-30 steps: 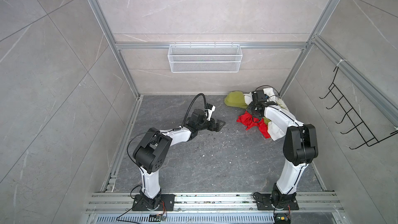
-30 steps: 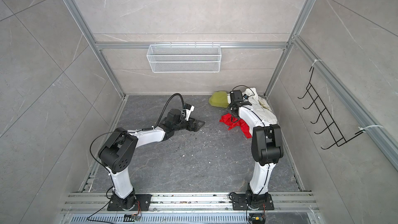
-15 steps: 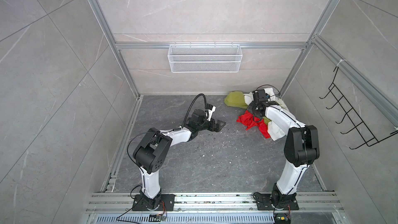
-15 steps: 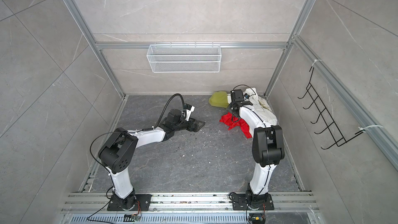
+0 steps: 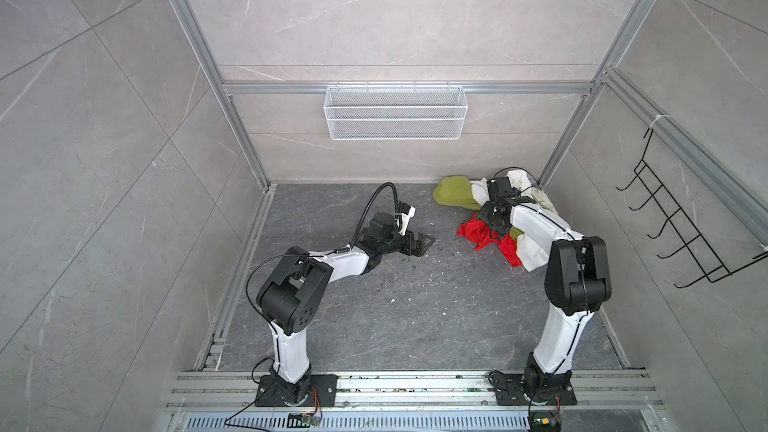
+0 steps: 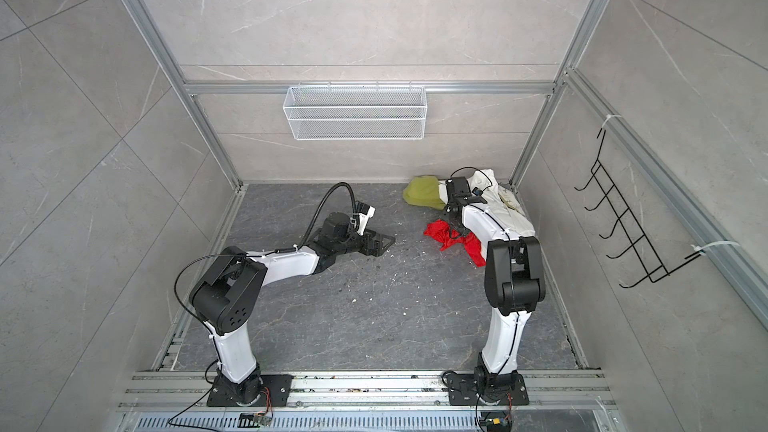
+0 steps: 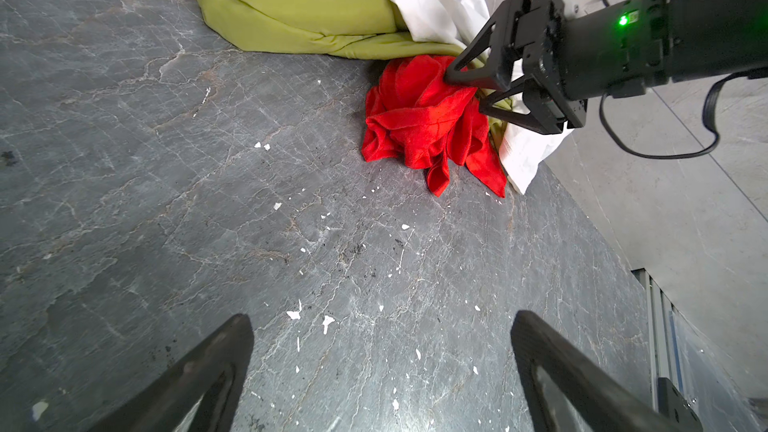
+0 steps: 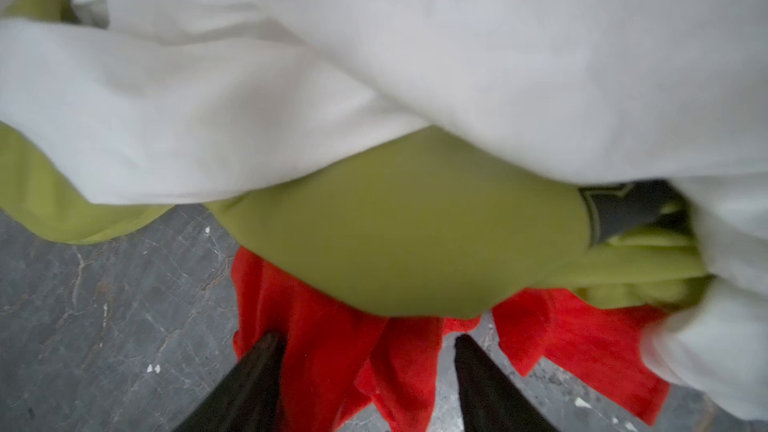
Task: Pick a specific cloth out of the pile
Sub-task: 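Close the right gripper on the red cloth beneath the green cloth, then lift the red cloth with the right gripper and pull it out of the pile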
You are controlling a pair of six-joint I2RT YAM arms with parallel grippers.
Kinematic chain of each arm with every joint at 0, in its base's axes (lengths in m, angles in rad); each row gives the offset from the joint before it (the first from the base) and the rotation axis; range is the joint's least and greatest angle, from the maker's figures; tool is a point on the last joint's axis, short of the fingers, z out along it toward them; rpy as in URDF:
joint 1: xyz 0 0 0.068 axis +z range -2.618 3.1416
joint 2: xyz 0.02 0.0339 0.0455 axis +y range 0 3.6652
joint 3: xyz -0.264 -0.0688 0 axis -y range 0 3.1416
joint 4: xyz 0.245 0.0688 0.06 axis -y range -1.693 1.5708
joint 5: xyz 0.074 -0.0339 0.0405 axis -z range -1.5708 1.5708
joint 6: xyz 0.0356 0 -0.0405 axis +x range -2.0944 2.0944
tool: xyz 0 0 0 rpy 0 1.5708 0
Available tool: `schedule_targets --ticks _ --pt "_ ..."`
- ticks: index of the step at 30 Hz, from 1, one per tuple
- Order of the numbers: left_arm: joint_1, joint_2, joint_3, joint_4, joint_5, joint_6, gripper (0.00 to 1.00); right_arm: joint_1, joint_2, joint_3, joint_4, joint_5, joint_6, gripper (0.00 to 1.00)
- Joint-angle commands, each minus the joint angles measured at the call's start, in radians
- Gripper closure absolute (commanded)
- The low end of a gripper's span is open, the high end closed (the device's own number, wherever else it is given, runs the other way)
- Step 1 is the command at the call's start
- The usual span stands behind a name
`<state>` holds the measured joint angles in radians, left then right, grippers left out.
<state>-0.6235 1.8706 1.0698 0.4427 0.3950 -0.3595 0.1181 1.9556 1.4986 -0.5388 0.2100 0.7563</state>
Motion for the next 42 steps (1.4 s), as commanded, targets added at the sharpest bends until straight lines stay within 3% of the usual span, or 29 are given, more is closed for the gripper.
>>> schedule_targets --ticks 1,9,14,19,26,37,42 --pt "-0.004 -0.055 -0.009 0.043 0.001 0.003 0.00 0.000 0.030 0.026 -0.029 -0.017 0.009 0.28" --pt "-0.005 -0.062 -0.023 0.054 -0.002 0.004 0.00 0.001 0.070 0.038 -0.004 -0.061 0.026 0.20" --pt "-0.005 -0.062 -0.031 0.057 -0.005 0.005 0.00 -0.001 0.088 0.046 -0.004 -0.065 0.027 0.38" --pt "-0.008 -0.063 -0.030 0.063 0.004 0.007 0.00 -0.001 0.083 0.034 0.009 -0.082 0.024 0.51" --pt "-0.012 -0.065 -0.023 0.067 0.007 0.007 0.00 -0.002 0.040 0.014 0.021 -0.079 0.014 0.78" --pt "-0.021 -0.074 -0.026 0.067 0.004 0.005 0.00 -0.008 -0.037 0.011 0.028 -0.080 -0.026 0.99" --pt "-0.021 -0.079 -0.034 0.068 0.002 0.005 0.00 -0.009 -0.073 0.005 0.033 -0.101 -0.041 1.00"
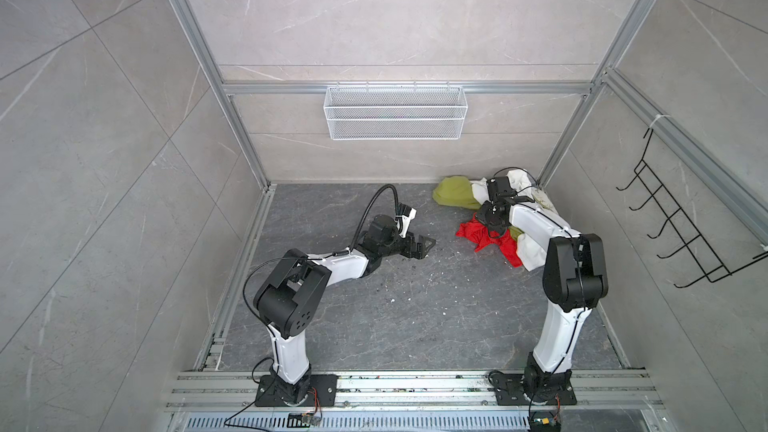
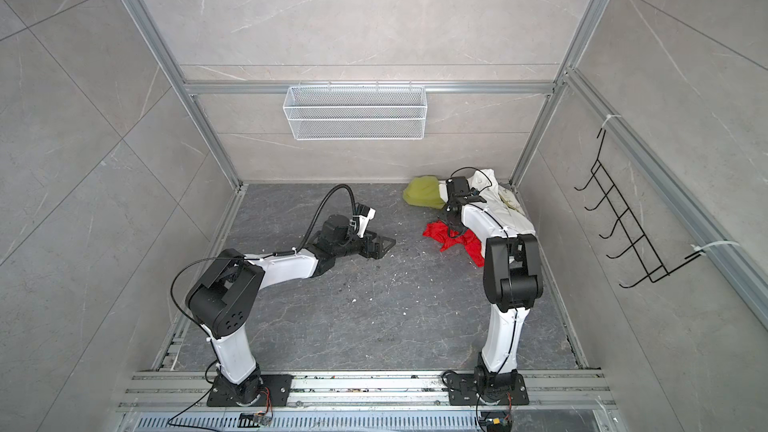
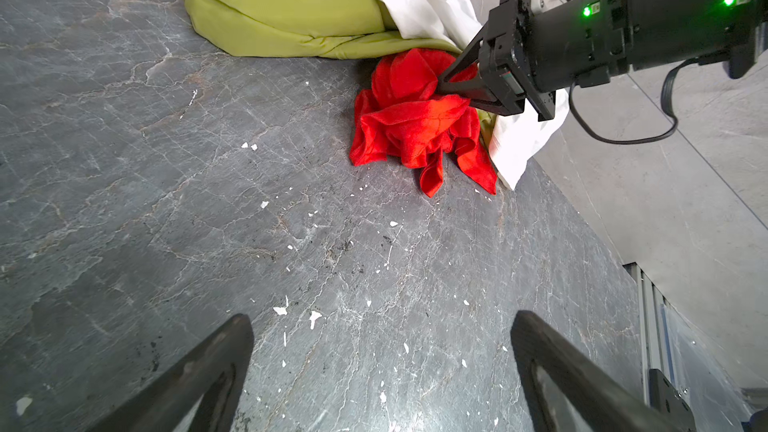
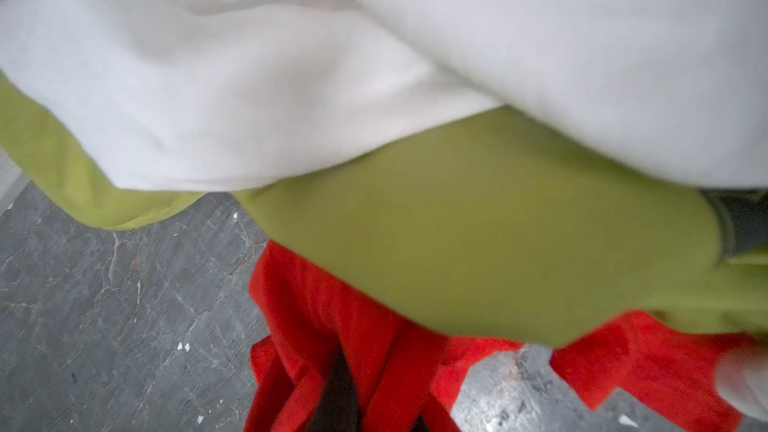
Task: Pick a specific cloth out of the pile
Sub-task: 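Lift the red cloth with the right gripper and pull it out of the pile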
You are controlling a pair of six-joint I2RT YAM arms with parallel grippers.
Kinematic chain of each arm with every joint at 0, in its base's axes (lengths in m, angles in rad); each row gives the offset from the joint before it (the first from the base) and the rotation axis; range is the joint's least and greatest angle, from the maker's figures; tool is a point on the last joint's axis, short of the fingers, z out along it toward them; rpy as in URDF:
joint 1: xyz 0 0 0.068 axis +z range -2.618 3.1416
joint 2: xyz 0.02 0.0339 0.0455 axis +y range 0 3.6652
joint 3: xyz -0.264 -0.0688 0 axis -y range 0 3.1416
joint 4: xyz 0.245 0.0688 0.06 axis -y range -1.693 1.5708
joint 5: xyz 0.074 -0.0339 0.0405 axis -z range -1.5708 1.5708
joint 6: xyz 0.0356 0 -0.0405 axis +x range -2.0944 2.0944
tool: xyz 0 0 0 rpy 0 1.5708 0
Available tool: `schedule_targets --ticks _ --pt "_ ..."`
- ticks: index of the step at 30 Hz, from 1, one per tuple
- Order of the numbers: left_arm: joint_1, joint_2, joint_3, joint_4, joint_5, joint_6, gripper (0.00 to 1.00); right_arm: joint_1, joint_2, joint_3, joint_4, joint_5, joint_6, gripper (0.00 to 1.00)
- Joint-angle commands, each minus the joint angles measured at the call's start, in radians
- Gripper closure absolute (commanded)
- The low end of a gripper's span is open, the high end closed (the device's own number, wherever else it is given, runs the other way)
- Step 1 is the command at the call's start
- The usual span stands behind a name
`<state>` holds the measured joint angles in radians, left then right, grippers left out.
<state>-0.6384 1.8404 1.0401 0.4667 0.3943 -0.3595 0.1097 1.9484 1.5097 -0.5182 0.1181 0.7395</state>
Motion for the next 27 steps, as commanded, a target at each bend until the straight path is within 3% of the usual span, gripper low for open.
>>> schedule_targets --ticks 1,27 --pt "-0.007 -0.049 -0.005 0.045 0.003 0.005 0.00 -0.001 -0.073 -0.006 0.013 -0.013 -0.026 1.00" --pt "-0.009 -0.094 -0.087 0.099 -0.018 0.011 0.00 0.001 -0.280 -0.059 -0.003 -0.099 -0.057 1.00"
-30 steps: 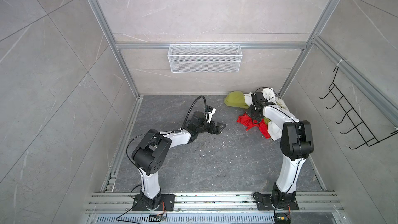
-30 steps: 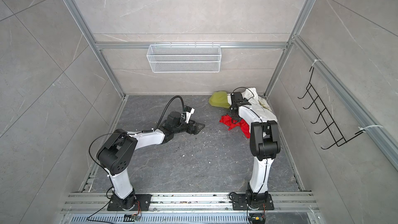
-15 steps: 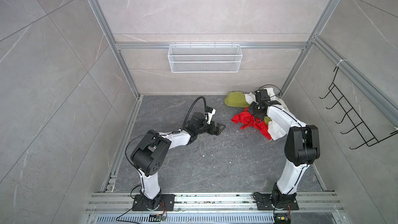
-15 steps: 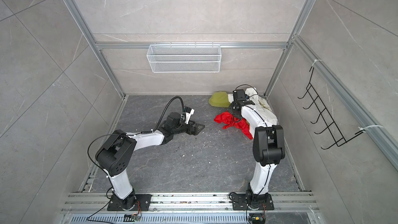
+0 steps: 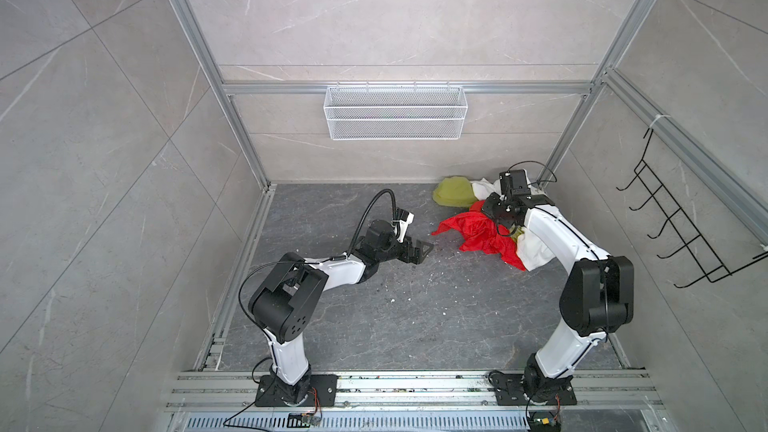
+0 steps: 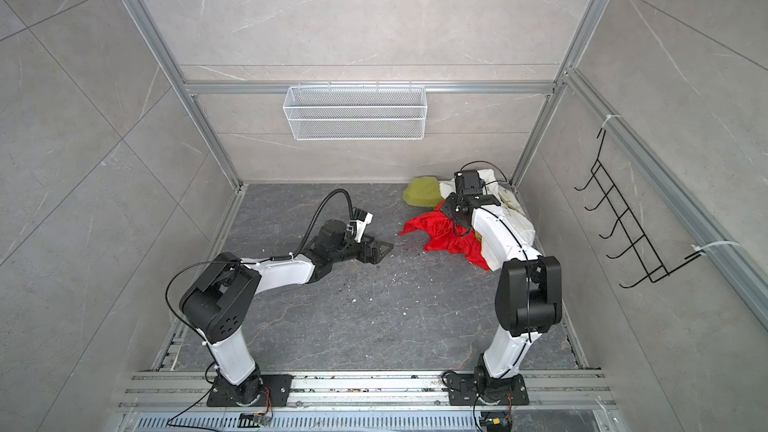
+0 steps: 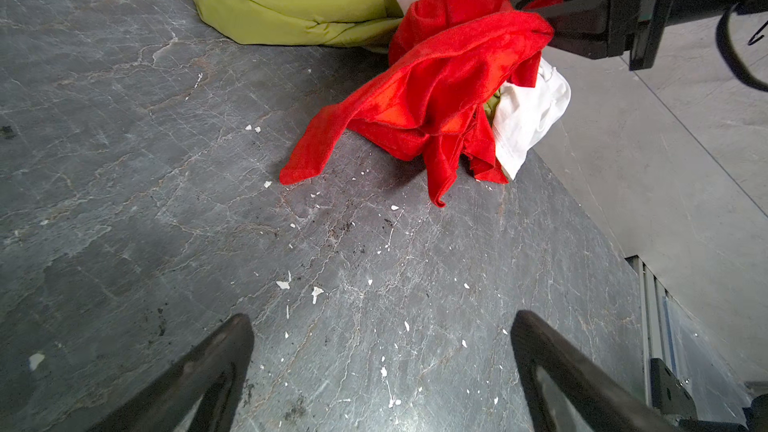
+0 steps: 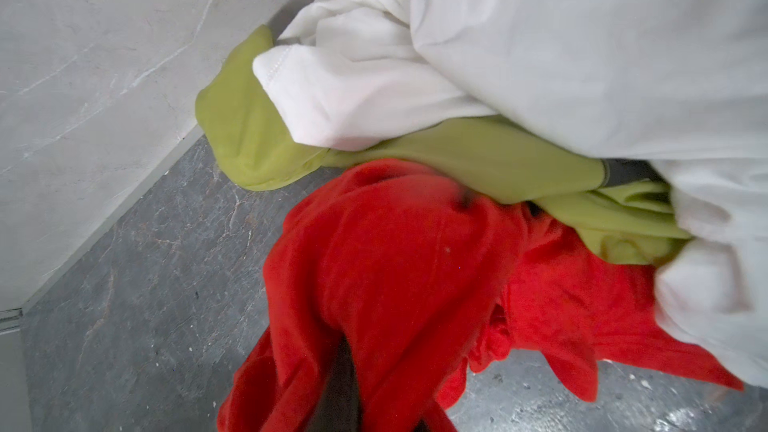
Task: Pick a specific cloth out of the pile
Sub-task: 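Lift the red cloth with the right gripper and pull it out of the pile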
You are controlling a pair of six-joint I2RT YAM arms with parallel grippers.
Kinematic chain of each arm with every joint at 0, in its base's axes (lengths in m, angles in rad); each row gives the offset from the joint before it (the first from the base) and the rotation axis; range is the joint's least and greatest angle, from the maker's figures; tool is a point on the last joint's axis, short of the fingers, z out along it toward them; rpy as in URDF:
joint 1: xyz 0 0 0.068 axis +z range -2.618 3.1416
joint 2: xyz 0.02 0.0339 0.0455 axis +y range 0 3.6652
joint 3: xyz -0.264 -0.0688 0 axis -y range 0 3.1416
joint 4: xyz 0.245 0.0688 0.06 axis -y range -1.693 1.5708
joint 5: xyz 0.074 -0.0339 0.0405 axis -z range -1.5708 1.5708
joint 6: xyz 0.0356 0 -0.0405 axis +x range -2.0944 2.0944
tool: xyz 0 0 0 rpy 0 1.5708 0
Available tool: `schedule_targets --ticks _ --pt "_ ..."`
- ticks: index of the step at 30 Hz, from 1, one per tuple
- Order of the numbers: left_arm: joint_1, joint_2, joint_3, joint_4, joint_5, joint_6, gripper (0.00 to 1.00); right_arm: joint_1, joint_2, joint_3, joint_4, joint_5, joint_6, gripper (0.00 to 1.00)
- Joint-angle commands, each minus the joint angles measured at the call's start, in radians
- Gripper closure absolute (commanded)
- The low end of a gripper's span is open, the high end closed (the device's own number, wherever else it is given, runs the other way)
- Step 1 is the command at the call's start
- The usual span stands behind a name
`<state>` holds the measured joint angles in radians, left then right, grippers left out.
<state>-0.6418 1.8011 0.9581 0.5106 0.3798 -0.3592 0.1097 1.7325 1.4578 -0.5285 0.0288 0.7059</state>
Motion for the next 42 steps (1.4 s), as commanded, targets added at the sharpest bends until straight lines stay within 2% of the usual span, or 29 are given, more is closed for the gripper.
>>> schedule_targets --ticks 1,21,42 --pt "-0.005 -0.057 -0.008 0.057 -0.005 0.012 0.00 0.001 -0.073 -0.009 0.007 -0.012 -0.023 1.00" --pt "-0.011 -0.093 -0.013 0.051 -0.002 0.023 0.00 0.037 -0.216 0.017 -0.068 -0.018 -0.039 1.00" --pt "-0.013 -0.138 -0.041 0.055 -0.004 0.044 0.00 0.123 -0.273 0.128 -0.150 0.027 -0.089 1.00"
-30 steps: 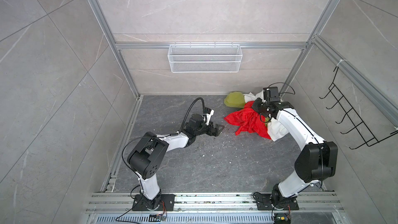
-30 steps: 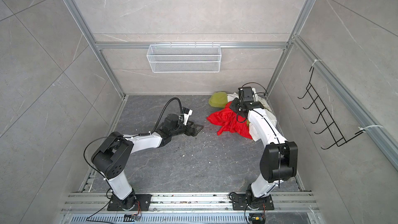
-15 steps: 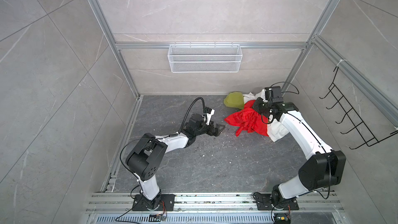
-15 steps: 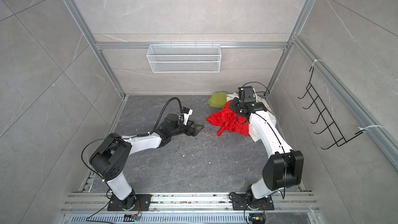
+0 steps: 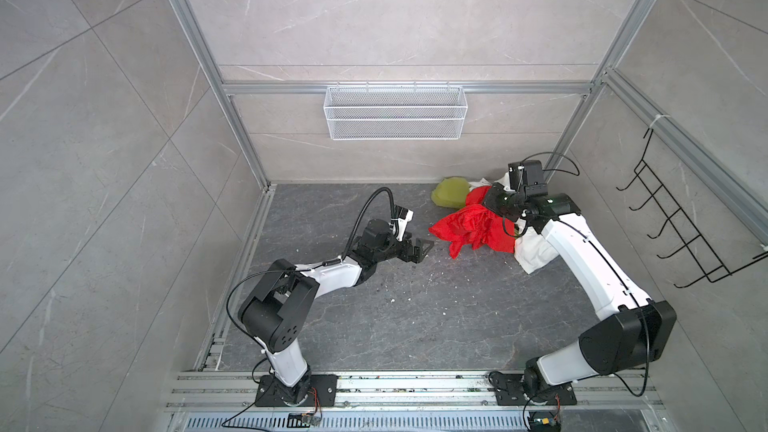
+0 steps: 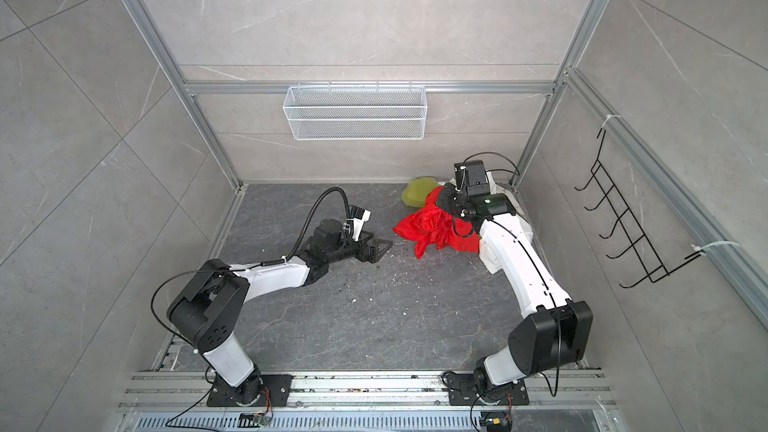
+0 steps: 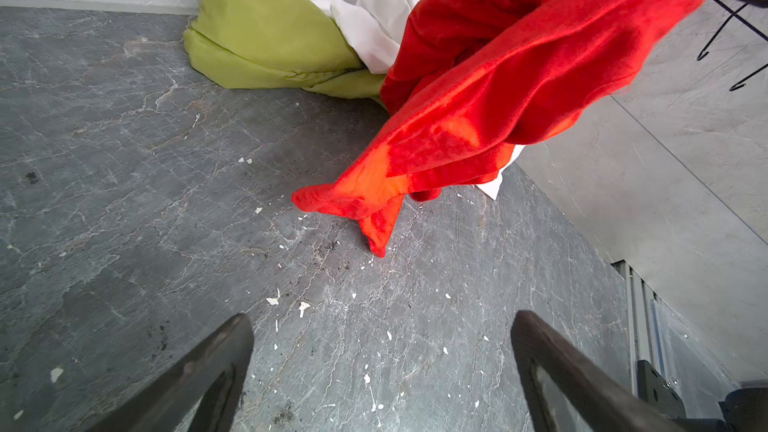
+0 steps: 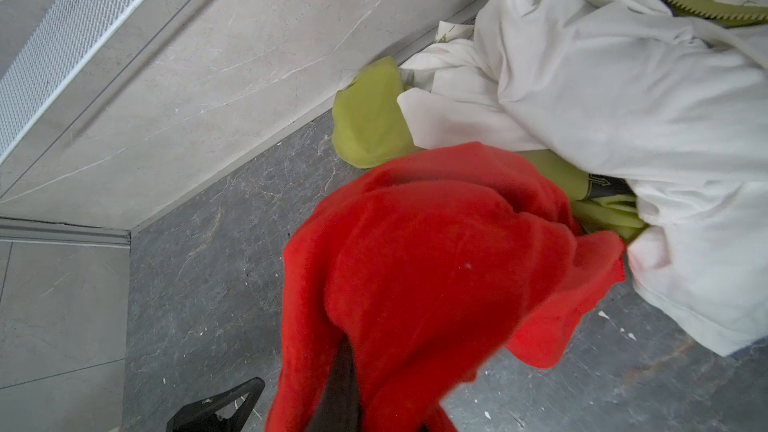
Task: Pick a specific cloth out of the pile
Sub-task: 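Lift the red cloth with the right gripper and pull it out of the pile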
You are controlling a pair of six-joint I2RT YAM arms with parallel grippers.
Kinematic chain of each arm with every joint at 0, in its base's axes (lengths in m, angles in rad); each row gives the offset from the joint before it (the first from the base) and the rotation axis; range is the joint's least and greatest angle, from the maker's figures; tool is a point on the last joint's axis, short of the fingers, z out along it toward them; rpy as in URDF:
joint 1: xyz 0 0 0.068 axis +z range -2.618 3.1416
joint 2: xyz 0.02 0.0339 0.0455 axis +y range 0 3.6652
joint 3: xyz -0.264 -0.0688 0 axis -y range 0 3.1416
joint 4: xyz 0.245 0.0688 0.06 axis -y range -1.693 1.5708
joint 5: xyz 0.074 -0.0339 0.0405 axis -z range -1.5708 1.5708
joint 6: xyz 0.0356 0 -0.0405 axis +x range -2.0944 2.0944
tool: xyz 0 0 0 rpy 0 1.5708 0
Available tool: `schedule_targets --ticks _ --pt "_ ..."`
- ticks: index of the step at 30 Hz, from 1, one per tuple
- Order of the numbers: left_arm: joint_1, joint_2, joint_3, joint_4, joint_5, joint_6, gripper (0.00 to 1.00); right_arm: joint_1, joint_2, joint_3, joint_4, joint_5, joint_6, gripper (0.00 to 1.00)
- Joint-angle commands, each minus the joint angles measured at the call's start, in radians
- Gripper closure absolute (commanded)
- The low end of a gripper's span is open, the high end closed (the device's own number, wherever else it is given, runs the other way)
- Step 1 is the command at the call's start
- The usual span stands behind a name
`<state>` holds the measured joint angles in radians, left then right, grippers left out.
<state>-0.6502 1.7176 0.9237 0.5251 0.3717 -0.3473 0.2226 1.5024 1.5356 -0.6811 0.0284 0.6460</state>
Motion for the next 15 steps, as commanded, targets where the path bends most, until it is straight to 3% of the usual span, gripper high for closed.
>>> schedule_targets --ticks 1,15 --pt "-0.004 -0.057 -0.010 0.041 0.004 0.034 0.00 0.014 -0.047 0.052 0.001 0.029 -0.031 1.00" --pt "-0.006 -0.112 -0.055 0.039 0.008 0.087 0.00 0.049 -0.070 0.058 -0.009 0.007 -0.087 1.00"
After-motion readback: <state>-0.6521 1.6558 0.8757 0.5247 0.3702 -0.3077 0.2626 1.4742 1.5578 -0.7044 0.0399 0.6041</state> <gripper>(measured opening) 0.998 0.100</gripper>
